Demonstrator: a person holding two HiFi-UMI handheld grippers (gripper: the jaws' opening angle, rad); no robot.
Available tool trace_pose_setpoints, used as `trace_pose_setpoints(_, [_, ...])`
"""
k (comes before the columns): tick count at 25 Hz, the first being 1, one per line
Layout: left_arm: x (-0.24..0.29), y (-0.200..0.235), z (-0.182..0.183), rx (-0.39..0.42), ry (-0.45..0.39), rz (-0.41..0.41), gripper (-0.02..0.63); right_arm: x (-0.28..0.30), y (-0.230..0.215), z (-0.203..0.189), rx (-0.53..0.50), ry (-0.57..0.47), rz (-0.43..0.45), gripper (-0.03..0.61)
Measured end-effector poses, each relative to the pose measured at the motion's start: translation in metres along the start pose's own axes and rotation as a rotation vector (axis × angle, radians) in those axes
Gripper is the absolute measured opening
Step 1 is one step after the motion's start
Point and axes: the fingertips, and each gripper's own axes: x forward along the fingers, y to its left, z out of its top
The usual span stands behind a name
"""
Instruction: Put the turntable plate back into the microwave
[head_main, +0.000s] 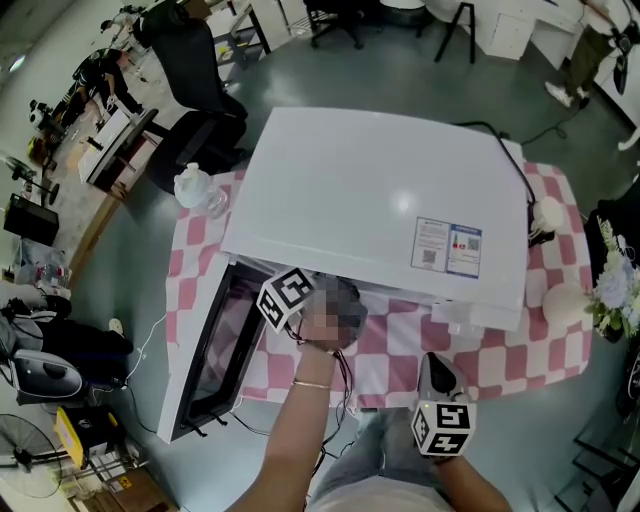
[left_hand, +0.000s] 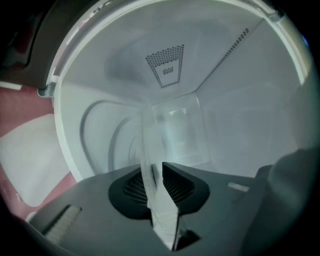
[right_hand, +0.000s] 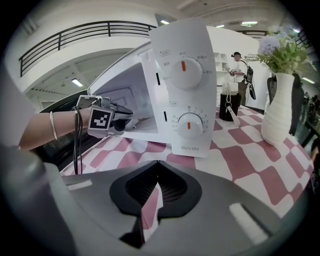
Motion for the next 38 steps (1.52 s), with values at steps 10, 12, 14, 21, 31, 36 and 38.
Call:
trace_pose_setpoints(10, [-0.001,-0.014,-0.007,0.133,0.075,-0.026,0.140,-0.001,0.001,-0.001,0.002,-0.002,-0.003,0.009])
trace_pose_setpoints(12, [-0.002,-0.014,-0.010,0.141,0.086,-0.022,0.149,-0.001,0.002,-0.001,0.001,-0.002,-0.003,0.009])
trace_pose_setpoints(14, [-0.003,-0.012,-0.012,0.146,0.094,-0.016,0.152,-0.001,0.003,-0.001,-0.002,-0.001,-0.002,0.009])
trace_pose_setpoints(21, [-0.007,-0.012,-0.018,0.155,0.110,-0.007,0.172,-0.003,0.007,-0.002,-0.007,0.000,0.000,0.009])
trace_pose_setpoints(31, [-0.015,-0.008,-0.027,0.200,0.122,0.052,0.202,-0.008,0.007,-0.006,-0.009,0.000,-0.003,0.009])
trace_pose_setpoints(36, [-0.018,-0.009,-0.028,0.207,0.125,0.049,0.206,-0.011,0.009,-0.009,-0.011,0.001,0.003,0.009])
trace_pose_setpoints(38, [-0.020,-0.008,-0.029,0.214,0.125,0.058,0.207,-0.012,0.009,-0.010,-0.013,0.004,0.005,0.009])
